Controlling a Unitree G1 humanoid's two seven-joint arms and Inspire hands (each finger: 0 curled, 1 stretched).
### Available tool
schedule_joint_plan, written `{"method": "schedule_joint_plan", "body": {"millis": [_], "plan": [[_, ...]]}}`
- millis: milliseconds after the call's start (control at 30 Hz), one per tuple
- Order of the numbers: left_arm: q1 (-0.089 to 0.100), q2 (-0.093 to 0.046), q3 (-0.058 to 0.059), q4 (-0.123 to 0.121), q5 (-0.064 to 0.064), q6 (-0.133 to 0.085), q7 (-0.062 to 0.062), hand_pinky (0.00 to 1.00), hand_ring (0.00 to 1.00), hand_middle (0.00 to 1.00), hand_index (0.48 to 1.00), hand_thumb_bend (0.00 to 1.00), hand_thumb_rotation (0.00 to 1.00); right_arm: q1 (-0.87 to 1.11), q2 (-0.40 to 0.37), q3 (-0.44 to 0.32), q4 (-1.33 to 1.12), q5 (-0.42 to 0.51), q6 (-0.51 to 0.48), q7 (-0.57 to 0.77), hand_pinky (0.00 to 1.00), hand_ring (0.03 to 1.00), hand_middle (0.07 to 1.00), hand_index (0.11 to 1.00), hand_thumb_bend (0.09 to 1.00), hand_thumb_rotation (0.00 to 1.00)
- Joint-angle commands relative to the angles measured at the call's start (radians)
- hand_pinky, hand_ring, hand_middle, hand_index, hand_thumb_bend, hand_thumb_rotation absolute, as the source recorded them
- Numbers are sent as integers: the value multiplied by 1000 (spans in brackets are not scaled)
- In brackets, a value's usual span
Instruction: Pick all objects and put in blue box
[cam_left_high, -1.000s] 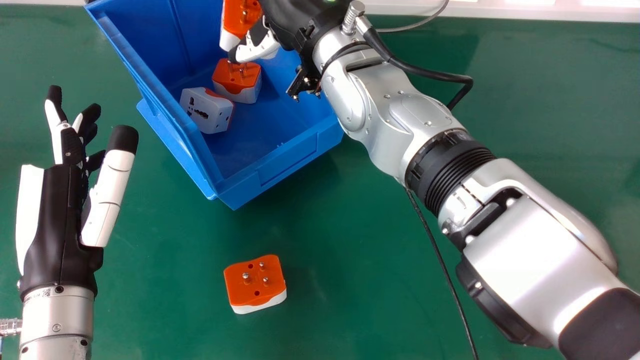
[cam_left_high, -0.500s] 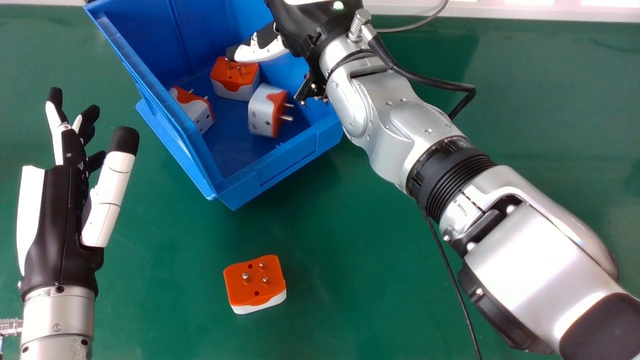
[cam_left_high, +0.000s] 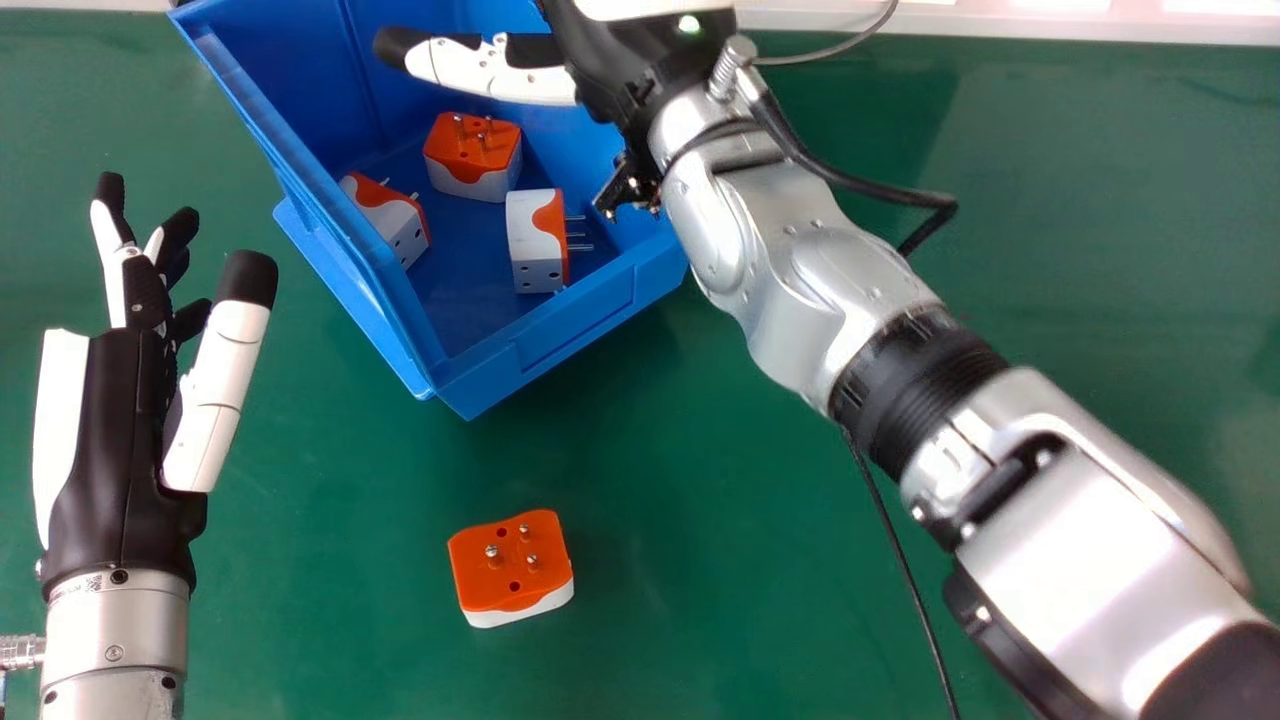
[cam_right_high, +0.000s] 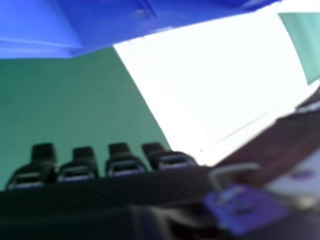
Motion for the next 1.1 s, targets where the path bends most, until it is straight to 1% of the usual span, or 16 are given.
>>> {"method": "schedule_joint_plan", "body": {"millis": [0, 100, 133, 167, 233, 333, 467, 533, 667, 767, 800, 900, 1067], "plan": [[1, 4, 3, -17, 0, -17, 5, 895, 965, 958, 955, 782, 1000, 87, -32, -21, -181, -9, 26, 5, 994, 1000, 1000, 1000, 487, 1000], [1, 5, 2, -14, 8, -19, 9, 895, 964, 958, 955, 770, 1000, 282, -78, -34, -465, -17, 52, 37, 998, 1000, 1000, 1000, 483, 1000], [1, 5, 1, -13, 10, -19, 10, 895, 964, 958, 955, 768, 1000, 326, -89, -36, -526, -19, 56, 44, 998, 1000, 1000, 1000, 483, 1000], [1, 6, 1, -13, 11, -20, 11, 895, 964, 958, 955, 766, 1000, 376, -102, -39, -593, -21, 56, 53, 999, 1000, 1000, 1000, 483, 1000], [-4, 7, 2, -5, 15, -22, 15, 890, 961, 957, 954, 760, 1000, 513, -141, -43, -747, -18, 39, 69, 1000, 1000, 1000, 1000, 489, 1000], [-11, 9, 3, 7, 20, -26, 20, 883, 956, 957, 954, 771, 1000, 661, -184, -36, -889, -26, 21, 88, 1000, 1000, 1000, 1000, 491, 1000], [-20, 9, 2, 23, 25, -32, 27, 863, 948, 951, 953, 794, 1000, 821, -243, -21, -1018, -52, -1, 116, 1000, 1000, 1000, 1000, 487, 1000], [-25, 10, 1, 32, 27, -35, 33, 859, 947, 950, 953, 795, 1000, 886, -267, -23, -1065, -71, -19, 130, 1000, 1000, 1000, 1000, 486, 1000], [-28, 7, -3, 41, 34, -41, 39, 856, 945, 949, 953, 785, 1000, 1011, -322, -17, -1131, -100, -84, 130, 991, 999, 1000, 994, 488, 1000], [-28, 4, -6, 43, 37, -45, 41, 853, 943, 948, 953, 755, 1000, 1085, -354, -8, -1140, -120, -146, 122, 920, 964, 968, 946, 484, 1000], [-29, 4, -7, 43, 37, -44, 42, 852, 943, 948, 953, 752, 1000, 1101, -360, -7, -1139, -127, -163, 124, 910, 955, 959, 939, 483, 1000], [-30, 3, -9, 44, 36, -43, 44, 852, 943, 948, 953, 752, 1000, 1141, -373, -4, -1142, -145, -205, 132, 891, 940, 942, 925, 479, 991], [-26, 2, -12, 36, 32, -40, 45, 852, 943, 949, 955, 752, 1000, 1175, -381, 10, -1129, -163, -256, 156, 856, 918, 924, 902, 480, 956]]}}
